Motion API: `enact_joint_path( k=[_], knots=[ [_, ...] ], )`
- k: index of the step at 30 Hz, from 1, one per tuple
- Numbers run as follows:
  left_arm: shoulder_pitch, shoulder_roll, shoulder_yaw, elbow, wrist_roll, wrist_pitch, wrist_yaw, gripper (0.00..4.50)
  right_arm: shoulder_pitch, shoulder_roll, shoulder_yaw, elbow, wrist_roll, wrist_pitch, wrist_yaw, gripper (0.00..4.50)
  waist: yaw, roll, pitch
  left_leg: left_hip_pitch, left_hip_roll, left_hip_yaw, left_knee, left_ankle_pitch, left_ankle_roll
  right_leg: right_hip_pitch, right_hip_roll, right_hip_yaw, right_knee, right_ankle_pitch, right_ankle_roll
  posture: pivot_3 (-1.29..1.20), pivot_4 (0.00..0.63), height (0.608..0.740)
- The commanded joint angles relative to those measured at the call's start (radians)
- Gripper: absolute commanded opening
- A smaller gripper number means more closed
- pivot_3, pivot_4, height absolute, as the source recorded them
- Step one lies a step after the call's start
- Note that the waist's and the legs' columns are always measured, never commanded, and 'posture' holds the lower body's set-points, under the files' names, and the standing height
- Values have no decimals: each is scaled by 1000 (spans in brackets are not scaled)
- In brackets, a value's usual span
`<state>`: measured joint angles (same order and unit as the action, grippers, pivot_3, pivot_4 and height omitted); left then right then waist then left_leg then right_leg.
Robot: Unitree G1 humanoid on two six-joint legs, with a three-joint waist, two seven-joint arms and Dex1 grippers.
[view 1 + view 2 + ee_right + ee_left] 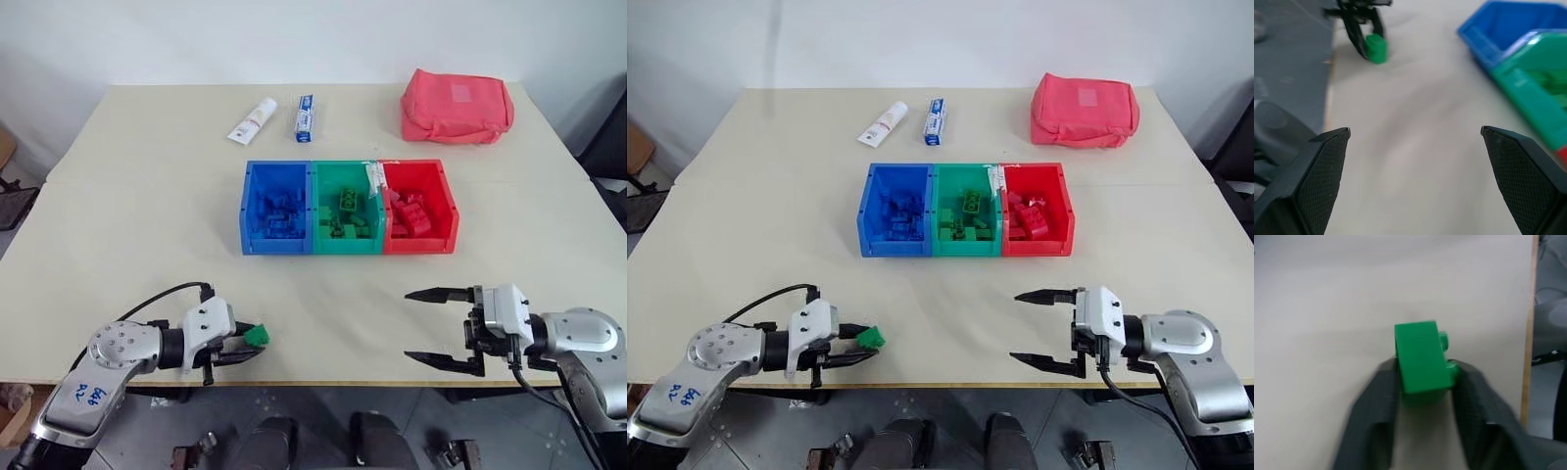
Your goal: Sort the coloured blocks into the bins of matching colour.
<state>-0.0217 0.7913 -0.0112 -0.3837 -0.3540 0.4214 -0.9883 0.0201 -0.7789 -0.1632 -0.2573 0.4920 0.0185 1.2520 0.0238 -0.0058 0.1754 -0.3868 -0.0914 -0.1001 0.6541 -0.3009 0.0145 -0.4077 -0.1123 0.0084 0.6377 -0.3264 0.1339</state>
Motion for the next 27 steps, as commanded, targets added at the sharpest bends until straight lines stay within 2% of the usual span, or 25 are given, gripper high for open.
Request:
enact_joint_path(
  k=[1, 5, 8, 12, 18, 20, 23, 27],
  knots=[
    [-107, -34, 2, -24, -66, 4, -21, 879, 44, 7, -85, -50, 7, -12, -71, 4500, 6, 0, 0, 0, 0, -1, 0, 0, 0, 0, 0, 0, 0, 0, 0, 0, 150, 740],
    [-340, -173, -48, 87, -33, 31, 87, 879, 107, 96, -225, -96, 70, 49, -272, 4500, 17, 0, 0, 0, -1, -1, 3, 0, 0, 2, 0, -2, 0, 0, 1, 0, 150, 740],
    [-488, -266, -89, 220, 46, -43, 145, 879, 161, 152, -285, -125, 58, 37, -357, 4500, 23, -1, 0, 0, -2, 0, 5, 0, 0, 2, 2, -3, 2, 1, 1, 0, 150, 740],
    [-744, -478, -115, 545, 150, -148, 320, 879, 243, 232, -339, -183, 37, 28, -476, 4500, 29, -1, 0, -1, -2, 2, 6, 0, 0, 0, 6, -4, 5, 1, 1, 0, 150, 740],
    [-945, -599, -149, 912, 216, -349, 269, 879, 289, 255, -336, -246, 23, 23, -526, 4500, 5, -1, 0, -1, -2, 5, 7, 0, 1, -1, 7, -2, 6, 1, 2, 0, 150, 740],
    [-973, -612, -148, 967, 224, -370, 257, 1591, 295, 259, -326, -266, 21, 26, -540, 4500, 0, -1, 0, -1, -1, 5, 6, 0, 1, -2, 8, -2, 7, 1, 2, 0, 150, 740],
    [-987, -608, -145, 995, 245, -414, 252, 2409, 300, 259, -298, -295, 24, 34, -543, 4500, -1, -1, 0, -1, -1, 5, 6, 0, 1, -2, 9, -1, 7, 1, 2, 0, 150, 740],
    [-921, -534, -108, 859, 209, -402, 195, 3637, 266, 228, -267, -294, 36, 45, -513, 4500, -5, -1, 0, -1, -1, 5, 6, 0, 1, -3, 9, 0, 7, 1, 2, 0, 150, 740]
  ],
)
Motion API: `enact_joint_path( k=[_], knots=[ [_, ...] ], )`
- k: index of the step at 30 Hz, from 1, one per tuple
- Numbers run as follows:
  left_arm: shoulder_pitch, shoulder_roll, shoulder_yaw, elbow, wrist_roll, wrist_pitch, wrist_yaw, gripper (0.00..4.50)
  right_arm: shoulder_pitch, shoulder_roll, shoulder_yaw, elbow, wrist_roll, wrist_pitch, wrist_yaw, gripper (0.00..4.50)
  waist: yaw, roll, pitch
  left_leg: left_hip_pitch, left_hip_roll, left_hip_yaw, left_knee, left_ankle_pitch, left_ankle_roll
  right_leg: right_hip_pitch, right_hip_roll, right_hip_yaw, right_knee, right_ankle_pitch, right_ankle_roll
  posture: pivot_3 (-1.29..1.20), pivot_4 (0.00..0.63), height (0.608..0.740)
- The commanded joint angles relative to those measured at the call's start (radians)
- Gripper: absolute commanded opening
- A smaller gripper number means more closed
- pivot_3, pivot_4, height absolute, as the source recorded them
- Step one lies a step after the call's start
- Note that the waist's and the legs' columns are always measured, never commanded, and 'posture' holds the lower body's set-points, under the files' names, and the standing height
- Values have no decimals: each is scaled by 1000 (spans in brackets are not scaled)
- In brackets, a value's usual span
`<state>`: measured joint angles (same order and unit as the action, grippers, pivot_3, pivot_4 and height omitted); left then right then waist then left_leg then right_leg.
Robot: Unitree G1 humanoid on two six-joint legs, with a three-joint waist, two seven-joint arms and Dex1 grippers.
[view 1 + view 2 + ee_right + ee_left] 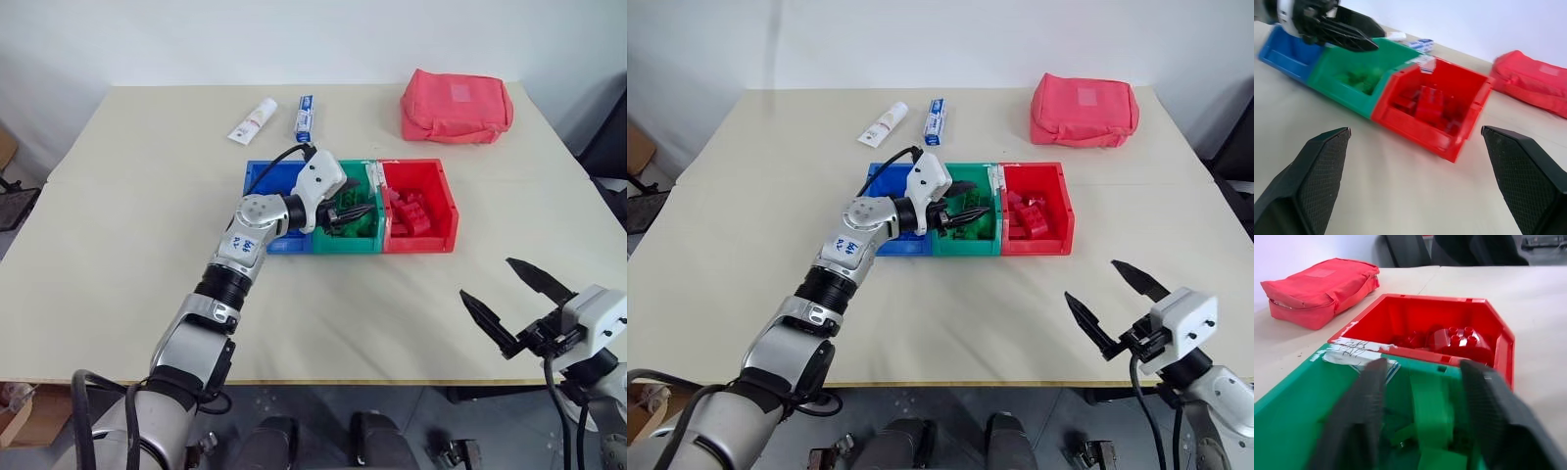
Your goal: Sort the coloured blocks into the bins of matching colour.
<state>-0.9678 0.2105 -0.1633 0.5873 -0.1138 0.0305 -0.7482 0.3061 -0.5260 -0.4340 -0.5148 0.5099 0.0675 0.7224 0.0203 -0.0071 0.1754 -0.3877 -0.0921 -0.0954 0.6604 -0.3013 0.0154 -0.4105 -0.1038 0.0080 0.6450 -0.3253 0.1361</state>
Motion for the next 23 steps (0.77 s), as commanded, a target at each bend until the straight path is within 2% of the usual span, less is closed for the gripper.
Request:
enact_joint_path(
  k=[1, 7, 9, 10, 13, 15, 19, 23],
  knots=[
    [54, 83, 50, -165, -43, -17, -83, 3978, -41, -39, 14, -23, 21, 0, 31, 4500, -1, 0, 0, 0, 0, 0, 0, 0, 0, -1, 0, 0, 0, 0, 0, 0, 150, 740],
    [246, 317, 95, -442, -136, 38, -299, 3978, -134, -129, 75, 96, 20, -9, 167, 4500, -6, 0, 0, 0, 1, -2, 0, 0, -1, 0, 0, 0, 0, 0, 0, 0, 150, 740],
    [300, 366, 125, -484, -160, 63, -312, 3978, -151, -146, 84, 128, 24, -16, 205, 4500, 3, 1, 0, 0, 0, -2, 0, 0, 0, 0, -1, 0, -1, 0, 0, 0, 150, 740],
    [353, 410, 164, -494, -163, 100, -299, 3978, -170, -169, 99, 152, 11, -37, 248, 4500, 3, 1, 0, 0, 0, -3, 1, 0, 0, 1, -1, 0, -1, 0, 0, 0, 150, 740],
    [610, 536, 317, -528, -219, -2, -394, 3978, -258, -216, 156, 236, -3, -58, 350, 4500, -18, 1, -1, 0, 0, -3, 0, -1, 0, 1, -4, 0, -1, 0, 0, 0, 150, 740],
    [699, 548, 359, -554, -238, -7, -377, 3978, -293, -221, 175, 285, -5, -70, 378, 4500, -21, 1, -1, 3, 1, -4, -5, -1, -1, 1, -5, 1, -1, 0, -1, 0, 150, 740],
    [816, 523, 400, -577, -239, -18, -322, 3978, -350, -221, 200, 359, -17, -88, 421, 4500, 4, 1, 0, 1, 0, -8, -1, -1, -1, 2, -7, 0, -4, -1, -2, 0, 150, 740],
    [814, 496, 399, -592, -227, -8, -260, 3978, -367, -221, 209, 389, -24, -105, 442, 4500, 12, 1, -1, 1, -1, -9, -1, -1, -1, 3, -8, 0, -4, -1, -2, 0, 150, 740]
  ],
)
